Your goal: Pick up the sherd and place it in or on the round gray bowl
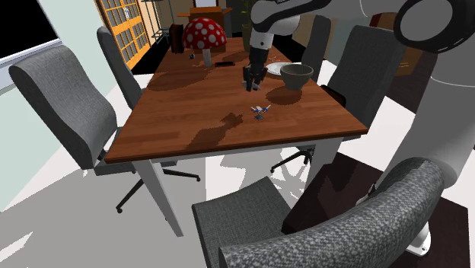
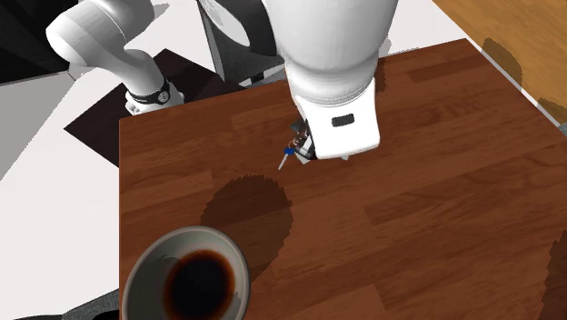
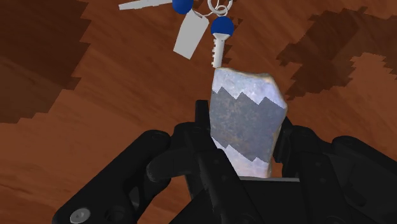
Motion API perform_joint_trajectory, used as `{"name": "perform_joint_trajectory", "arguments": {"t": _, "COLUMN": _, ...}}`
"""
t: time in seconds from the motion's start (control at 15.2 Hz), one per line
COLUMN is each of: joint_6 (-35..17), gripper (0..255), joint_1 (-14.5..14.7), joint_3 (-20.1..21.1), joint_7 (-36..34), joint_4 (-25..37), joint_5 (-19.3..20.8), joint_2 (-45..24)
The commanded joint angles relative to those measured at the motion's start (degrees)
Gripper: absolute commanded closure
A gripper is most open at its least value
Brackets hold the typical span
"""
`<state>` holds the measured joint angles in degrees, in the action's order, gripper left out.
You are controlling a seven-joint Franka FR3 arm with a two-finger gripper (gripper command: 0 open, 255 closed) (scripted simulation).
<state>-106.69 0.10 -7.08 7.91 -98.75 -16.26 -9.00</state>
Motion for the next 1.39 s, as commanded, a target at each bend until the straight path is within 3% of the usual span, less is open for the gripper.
{"name": "perform_joint_trajectory", "arguments": {"t": 0.0, "joint_6": 1.49, "gripper": 255, "joint_1": -0.09, "joint_3": -0.08, "joint_7": -0.27, "joint_4": 1.21, "joint_5": 0.15, "joint_2": 0.27}}
{"name": "perform_joint_trajectory", "arguments": {"t": 1.06, "joint_6": 13.14, "gripper": 255, "joint_1": -0.54, "joint_3": -0.31, "joint_7": -2.92, "joint_4": 13.6, "joint_5": 0.6, "joint_2": -0.2}}
{"name": "perform_joint_trajectory", "arguments": {"t": 1.32, "joint_6": 14.89, "gripper": 255, "joint_1": -3.61, "joint_3": -2.48, "joint_7": 2.03, "joint_4": 13.75, "joint_5": 0.44, "joint_2": 0.07}}
